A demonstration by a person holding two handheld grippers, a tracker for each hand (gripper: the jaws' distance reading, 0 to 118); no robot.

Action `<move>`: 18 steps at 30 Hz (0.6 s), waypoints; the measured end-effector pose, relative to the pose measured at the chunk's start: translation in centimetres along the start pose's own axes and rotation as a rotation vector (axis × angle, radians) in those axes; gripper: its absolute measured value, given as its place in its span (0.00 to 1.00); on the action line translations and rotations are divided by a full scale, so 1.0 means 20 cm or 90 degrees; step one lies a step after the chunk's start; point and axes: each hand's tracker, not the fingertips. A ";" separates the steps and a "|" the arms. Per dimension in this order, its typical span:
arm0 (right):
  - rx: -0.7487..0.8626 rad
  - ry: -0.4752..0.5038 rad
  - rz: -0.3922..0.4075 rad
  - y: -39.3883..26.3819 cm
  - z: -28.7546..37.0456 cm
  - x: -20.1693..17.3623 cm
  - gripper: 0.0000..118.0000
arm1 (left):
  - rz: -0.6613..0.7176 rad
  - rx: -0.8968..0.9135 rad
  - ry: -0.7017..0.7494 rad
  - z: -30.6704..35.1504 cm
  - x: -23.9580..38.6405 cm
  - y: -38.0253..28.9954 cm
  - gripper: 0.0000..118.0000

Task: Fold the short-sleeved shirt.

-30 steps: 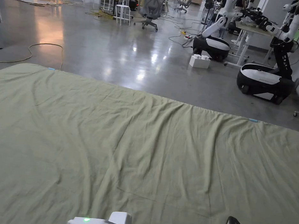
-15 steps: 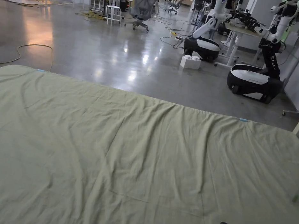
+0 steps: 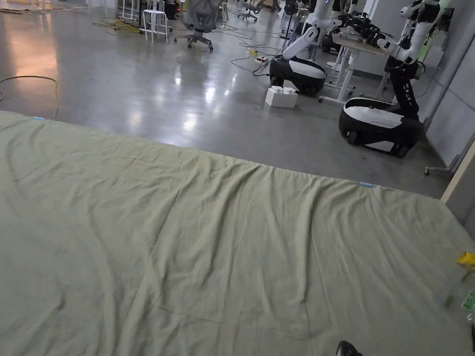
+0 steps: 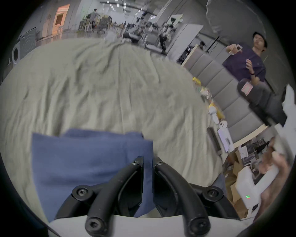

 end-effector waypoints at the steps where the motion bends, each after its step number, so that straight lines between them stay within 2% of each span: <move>1: 0.008 0.001 -0.001 0.02 0.00 -0.01 0.00 | 0.003 0.034 -0.010 0.07 -0.02 0.04 0.09; 5: 0.034 0.006 0.001 0.09 -0.02 -0.05 0.00 | -0.029 0.162 0.016 0.28 -0.09 0.18 0.09; 10: 0.082 0.010 -0.001 0.19 -0.03 -0.11 0.00 | -0.121 0.361 0.162 0.54 -0.12 0.28 0.09; 15: 0.127 -0.007 0.003 0.28 -0.02 -0.17 0.00 | -0.167 0.463 0.280 0.71 -0.13 0.36 0.09; 18: 0.188 -0.026 0.042 0.34 0.00 -0.19 0.00 | -0.191 0.517 0.335 0.77 -0.14 0.38 0.09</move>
